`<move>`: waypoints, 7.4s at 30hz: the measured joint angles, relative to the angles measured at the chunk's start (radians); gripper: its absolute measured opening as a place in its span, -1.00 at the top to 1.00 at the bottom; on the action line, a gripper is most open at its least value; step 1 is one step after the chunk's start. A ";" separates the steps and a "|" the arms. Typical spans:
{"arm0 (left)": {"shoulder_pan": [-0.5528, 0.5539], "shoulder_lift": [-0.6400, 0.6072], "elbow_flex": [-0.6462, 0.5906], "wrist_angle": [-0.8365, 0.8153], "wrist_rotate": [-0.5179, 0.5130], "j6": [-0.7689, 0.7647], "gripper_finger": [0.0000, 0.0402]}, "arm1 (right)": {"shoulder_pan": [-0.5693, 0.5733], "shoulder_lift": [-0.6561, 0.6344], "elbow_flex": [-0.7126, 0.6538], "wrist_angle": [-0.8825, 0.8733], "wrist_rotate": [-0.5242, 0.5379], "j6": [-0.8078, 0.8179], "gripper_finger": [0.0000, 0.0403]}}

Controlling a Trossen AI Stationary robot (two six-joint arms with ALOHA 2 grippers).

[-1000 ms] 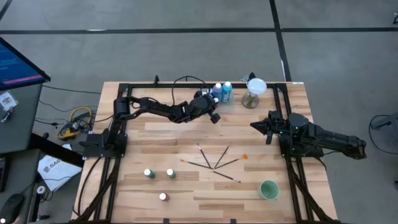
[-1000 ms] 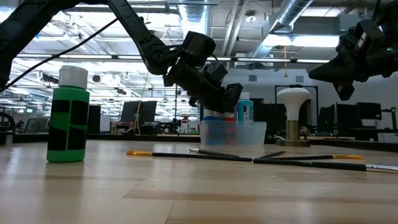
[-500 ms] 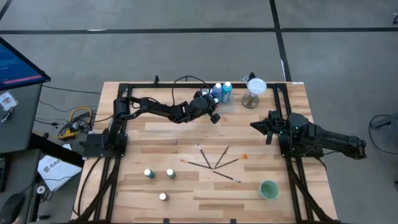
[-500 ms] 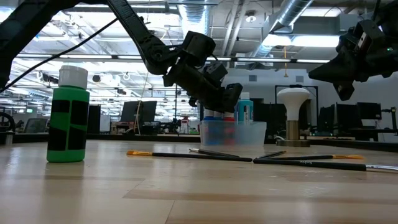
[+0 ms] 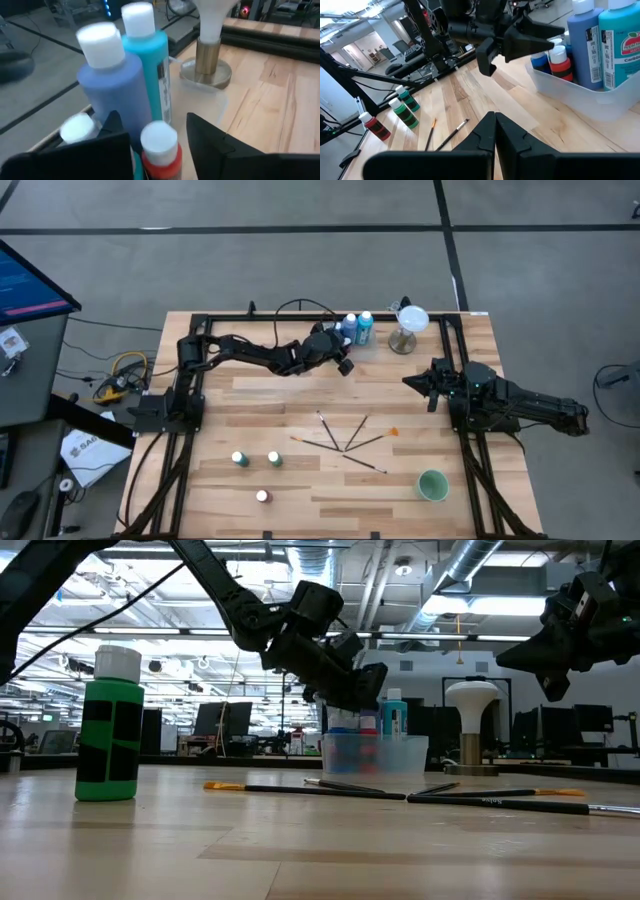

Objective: Pick & Place Paint Supplies
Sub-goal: Put the green paint bottle into the transparent bin

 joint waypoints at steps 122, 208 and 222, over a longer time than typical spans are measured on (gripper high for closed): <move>-0.865 -1.916 -1.159 -0.566 -0.238 -0.451 0.99 | 0.460 2.232 1.594 0.220 -0.053 -0.390 0.24; -0.865 -1.915 -1.159 -0.515 -0.233 -0.452 0.99 | 0.010 1.528 0.695 0.600 0.435 -0.365 0.44; -0.865 -1.915 -1.159 -0.512 -0.237 -0.452 0.99 | 0.004 1.539 0.698 0.604 0.446 -0.393 0.44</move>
